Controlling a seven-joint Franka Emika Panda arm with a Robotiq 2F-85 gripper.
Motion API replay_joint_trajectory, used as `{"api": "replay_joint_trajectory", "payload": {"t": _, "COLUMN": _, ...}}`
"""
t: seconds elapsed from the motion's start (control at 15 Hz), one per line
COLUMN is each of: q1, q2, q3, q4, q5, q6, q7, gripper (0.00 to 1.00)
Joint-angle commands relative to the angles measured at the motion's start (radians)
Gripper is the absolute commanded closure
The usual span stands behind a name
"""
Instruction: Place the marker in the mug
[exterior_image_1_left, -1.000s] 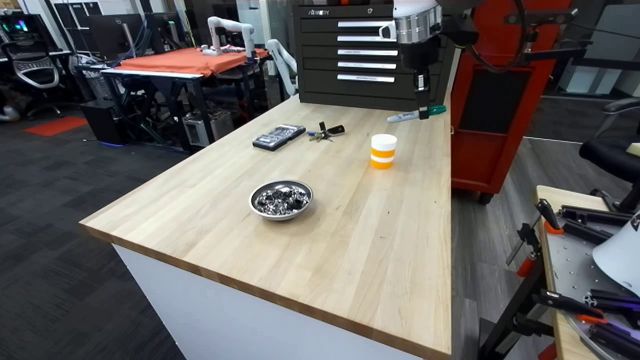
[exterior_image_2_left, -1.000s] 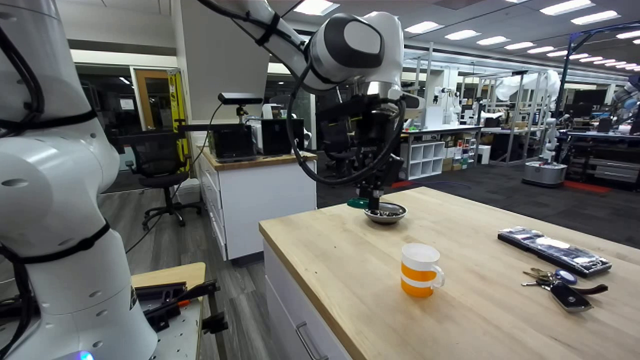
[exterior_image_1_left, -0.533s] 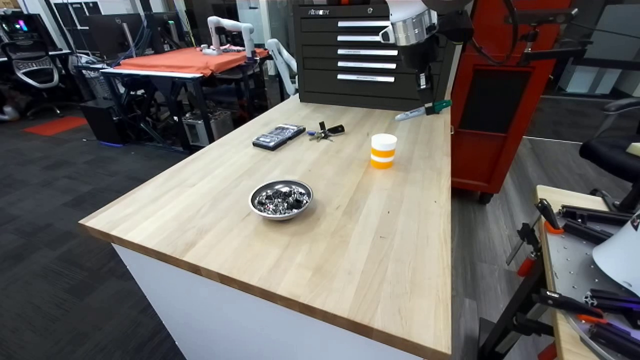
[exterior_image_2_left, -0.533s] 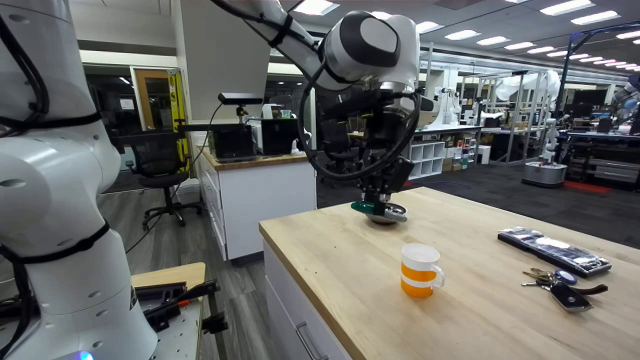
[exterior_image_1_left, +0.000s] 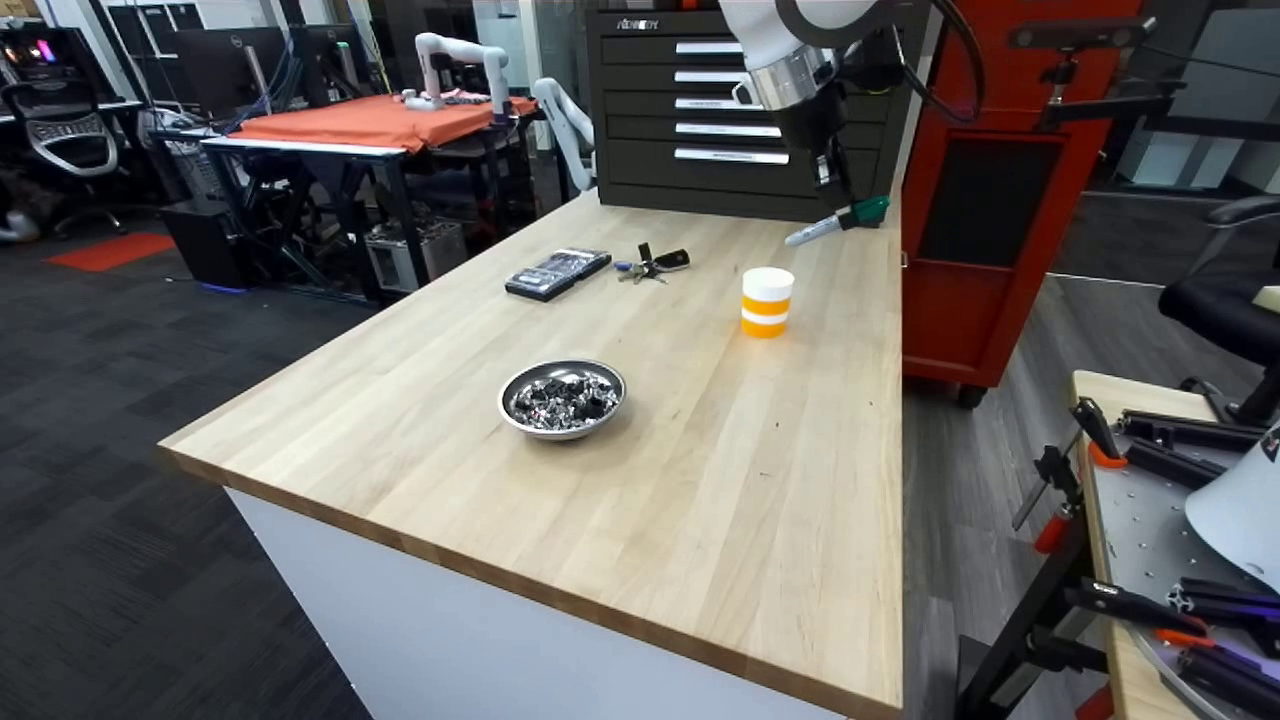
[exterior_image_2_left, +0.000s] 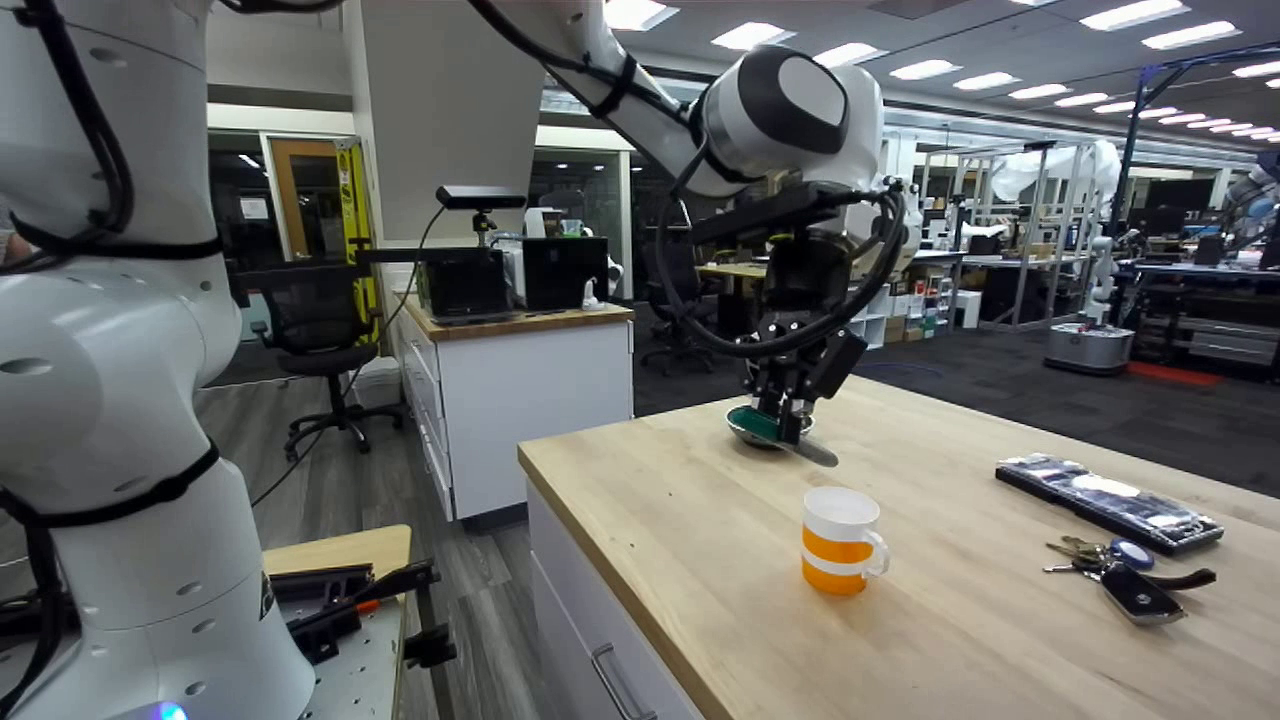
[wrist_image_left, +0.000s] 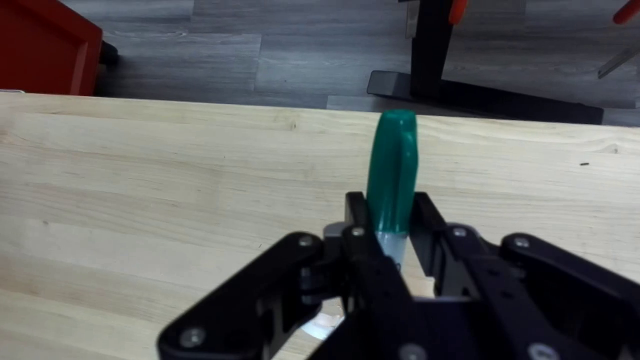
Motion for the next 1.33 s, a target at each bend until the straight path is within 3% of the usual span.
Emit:
{"api": "replay_joint_trajectory", "payload": {"t": 0.0, "q1": -0.004, "q2": 0.098, "q3": -0.002, "q4": 0.112, "q5": -0.018, "q6": -0.076, "q7": -0.036, "gripper": 0.94}}
{"api": "replay_joint_trajectory", "payload": {"t": 1.27, "q1": 0.019, "q2": 0.489, "q3": 0.023, "q4": 0.548, "q5": -0.058, "q6": -0.334, "q7": -0.229, "gripper": 0.94}}
